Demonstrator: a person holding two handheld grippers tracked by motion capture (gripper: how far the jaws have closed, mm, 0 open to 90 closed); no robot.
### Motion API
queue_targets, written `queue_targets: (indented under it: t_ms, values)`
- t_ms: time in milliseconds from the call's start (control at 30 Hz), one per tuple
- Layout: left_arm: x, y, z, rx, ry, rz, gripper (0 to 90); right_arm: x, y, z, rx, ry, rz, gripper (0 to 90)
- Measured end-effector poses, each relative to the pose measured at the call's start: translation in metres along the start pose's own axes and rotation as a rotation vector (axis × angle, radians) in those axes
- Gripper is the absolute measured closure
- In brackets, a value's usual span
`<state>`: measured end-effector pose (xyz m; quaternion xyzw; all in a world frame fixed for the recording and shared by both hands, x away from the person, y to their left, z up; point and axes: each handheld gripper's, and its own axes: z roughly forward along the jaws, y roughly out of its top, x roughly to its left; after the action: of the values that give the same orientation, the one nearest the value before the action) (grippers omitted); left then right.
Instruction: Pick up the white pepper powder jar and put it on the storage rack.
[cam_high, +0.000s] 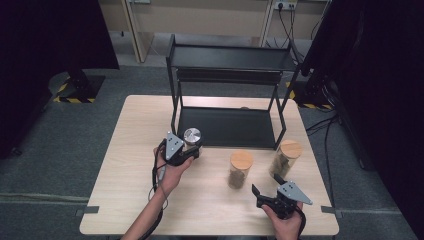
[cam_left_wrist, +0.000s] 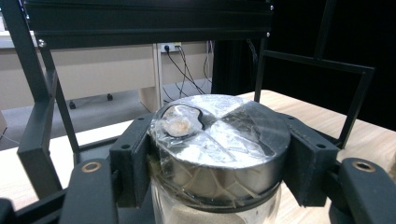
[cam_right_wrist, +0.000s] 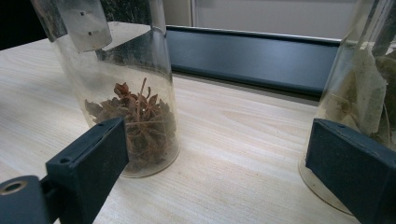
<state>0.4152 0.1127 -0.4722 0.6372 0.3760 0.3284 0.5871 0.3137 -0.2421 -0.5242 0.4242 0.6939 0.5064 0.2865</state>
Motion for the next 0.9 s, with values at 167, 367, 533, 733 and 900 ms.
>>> queue_targets:
  t_ms: [167,367,533,733,900]
  values:
    - [-0.001,0.004,0.004,-0.006,0.002,-0.004,35.0,0.000,0.000,0.000,0.000,-0.001,-0.003,6.3]
    - [0.000,0.009,0.010,-0.013,0.010,-0.003,34.9,0.000,0.000,0.000,0.001,-0.001,-0.005,6.3]
    - [0.001,0.013,0.016,-0.020,0.018,-0.005,34.9,0.000,0.000,0.000,0.001,-0.001,-0.005,6.3]
    - [0.003,0.015,0.022,-0.017,0.027,-0.005,35.0,0.000,0.000,0.000,-0.001,0.000,-0.003,6.3]
    - [0.003,0.017,0.029,-0.016,0.031,0.000,35.0,0.000,0.000,0.000,-0.001,-0.002,-0.004,6.3]
